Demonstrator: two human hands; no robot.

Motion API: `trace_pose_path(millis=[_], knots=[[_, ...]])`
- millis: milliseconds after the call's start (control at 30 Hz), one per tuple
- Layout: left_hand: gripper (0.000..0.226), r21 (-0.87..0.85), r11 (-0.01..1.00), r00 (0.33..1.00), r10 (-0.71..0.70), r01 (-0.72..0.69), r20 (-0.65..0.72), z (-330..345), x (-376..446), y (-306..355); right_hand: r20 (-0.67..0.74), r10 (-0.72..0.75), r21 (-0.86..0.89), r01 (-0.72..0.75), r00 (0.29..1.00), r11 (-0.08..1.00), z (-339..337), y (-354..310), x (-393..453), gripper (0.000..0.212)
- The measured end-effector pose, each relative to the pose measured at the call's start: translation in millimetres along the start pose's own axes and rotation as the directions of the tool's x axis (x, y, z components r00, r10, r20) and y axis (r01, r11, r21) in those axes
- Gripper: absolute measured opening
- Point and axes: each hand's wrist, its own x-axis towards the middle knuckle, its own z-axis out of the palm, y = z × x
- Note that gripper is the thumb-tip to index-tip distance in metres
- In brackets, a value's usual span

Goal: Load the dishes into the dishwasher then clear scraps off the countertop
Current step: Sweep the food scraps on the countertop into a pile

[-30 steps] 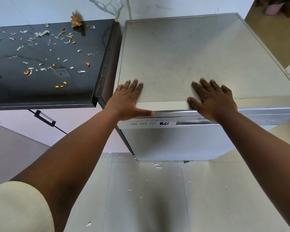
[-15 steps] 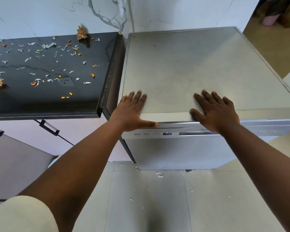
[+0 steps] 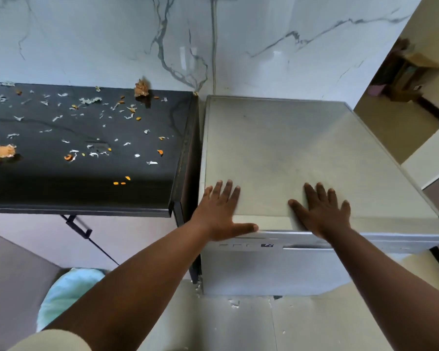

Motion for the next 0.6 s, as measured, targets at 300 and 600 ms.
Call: trace_pose_path(millis=[300,600], knots=[[0.079,-0.045,0.995,0.991,0.088,-0.093,-0.106,-28.8,-14.3,-49.4,-0.078,-0.240,0.098,0.247,0.968,0.964,-1.1,-158.6,-30.8,0.103],[0.087,0.049,0.991,0.969,-0.108,0.122,-0.221,-64.7,-36.7,-160.0,-0.158,-0.460,0.053,0.472,0.874,0.880,-30.7,-258.2,6.7,0.087]])
